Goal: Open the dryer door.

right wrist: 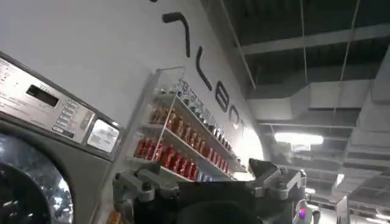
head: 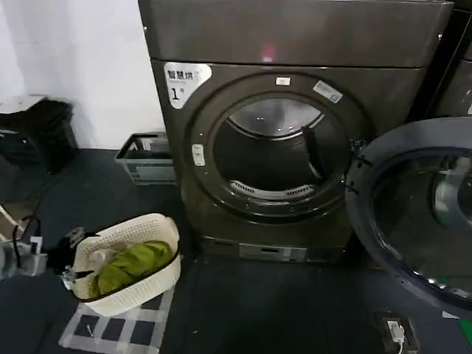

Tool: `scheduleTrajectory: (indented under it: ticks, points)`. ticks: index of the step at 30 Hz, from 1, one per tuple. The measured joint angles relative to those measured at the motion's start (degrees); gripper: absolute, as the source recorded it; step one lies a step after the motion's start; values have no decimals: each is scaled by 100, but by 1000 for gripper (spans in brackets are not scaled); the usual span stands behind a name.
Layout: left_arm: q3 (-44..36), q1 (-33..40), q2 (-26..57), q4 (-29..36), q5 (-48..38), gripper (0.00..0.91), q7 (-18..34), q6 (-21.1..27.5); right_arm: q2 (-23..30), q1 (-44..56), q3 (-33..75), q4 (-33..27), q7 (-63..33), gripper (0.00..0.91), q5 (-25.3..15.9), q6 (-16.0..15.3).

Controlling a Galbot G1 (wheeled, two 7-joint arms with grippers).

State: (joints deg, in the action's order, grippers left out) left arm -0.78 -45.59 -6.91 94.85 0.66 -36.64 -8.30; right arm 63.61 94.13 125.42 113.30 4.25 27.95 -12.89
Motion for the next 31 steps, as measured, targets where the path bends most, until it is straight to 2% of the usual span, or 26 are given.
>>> scheduleTrajectory:
  ticks: [31]
  points:
    - [-8,14,-119,-334,481,907,-255,-245,-15,0,32,14,28,907,-19,-17]
